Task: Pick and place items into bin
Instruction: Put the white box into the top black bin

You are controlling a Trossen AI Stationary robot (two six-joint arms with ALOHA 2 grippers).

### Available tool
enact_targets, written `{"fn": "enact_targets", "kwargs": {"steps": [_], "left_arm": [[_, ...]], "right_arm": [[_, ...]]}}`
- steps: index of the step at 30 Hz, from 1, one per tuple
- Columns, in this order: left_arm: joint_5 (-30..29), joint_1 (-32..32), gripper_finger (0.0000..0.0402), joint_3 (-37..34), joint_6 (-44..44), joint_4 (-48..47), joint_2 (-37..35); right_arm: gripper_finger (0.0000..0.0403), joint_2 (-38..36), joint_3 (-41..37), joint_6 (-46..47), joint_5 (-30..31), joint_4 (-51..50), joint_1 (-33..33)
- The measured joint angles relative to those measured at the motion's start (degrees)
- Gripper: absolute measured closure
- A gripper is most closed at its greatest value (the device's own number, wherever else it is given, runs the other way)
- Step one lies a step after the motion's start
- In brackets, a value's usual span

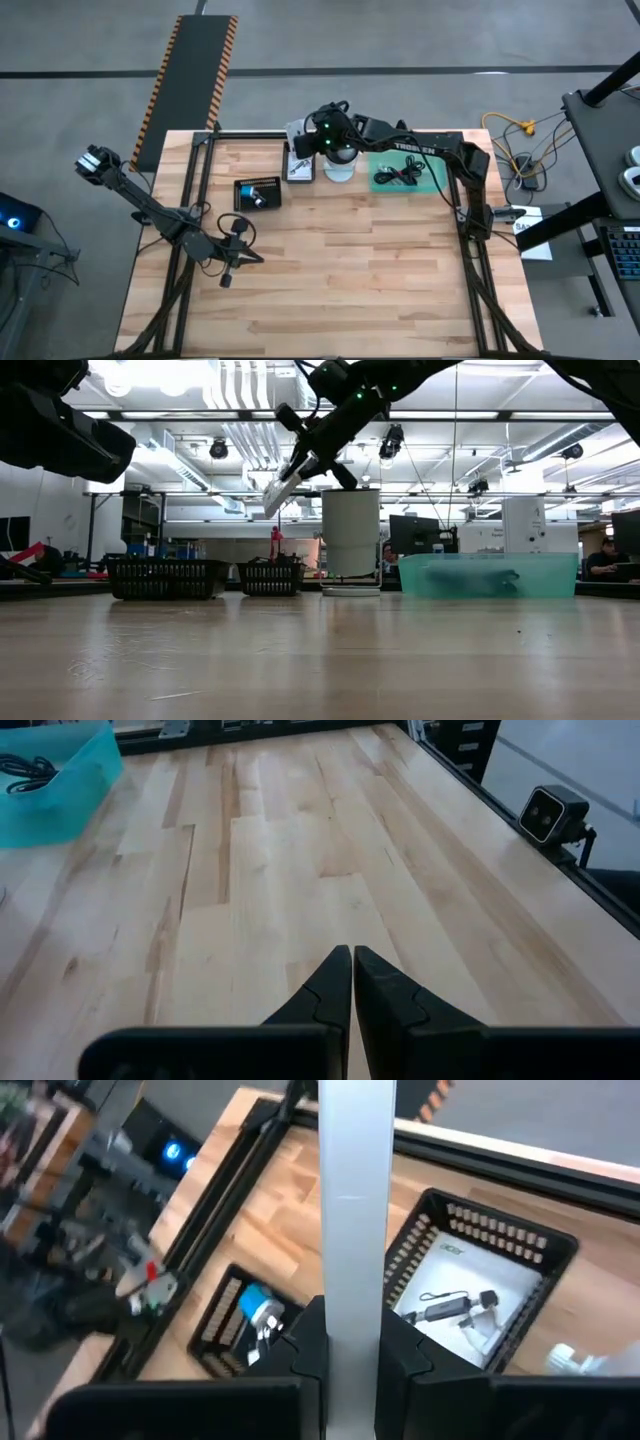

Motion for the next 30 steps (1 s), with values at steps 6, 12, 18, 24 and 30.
{"fn": "enact_targets", "kwargs": {"steps": [6,12,18,24,30], "left_arm": [[0.02,0.01,0.0401,0.00,0.10,0.04,0.00],[0.02,0.00,0.0402,0.00,0.05,-0.46,0.00],[0.02,0.01,0.0402,0.13,0.06,-0.23,-0.08],[0.02,0.00,0.0402,0.13,-0.11,0.17,0.00],[0.02,-0.01,0.0402,0.13,-0.23,0.21,-0.02]], "right_arm": [[0.0377,-0.08,4.90,-16.12,-4.60,-2.43,1.01],[0.0377,-0.08,16.58,-49.86,-1.67,-17.10,2.13],[0.0377,-0.08,21.65,-90.99,3.98,-24.09,5.11],[0.0374,-0.01,20.54,-117.19,6.73,-22.98,6.54],[0.0369,0.01,17.61,-131.69,7.56,-18.39,6.27]]}}
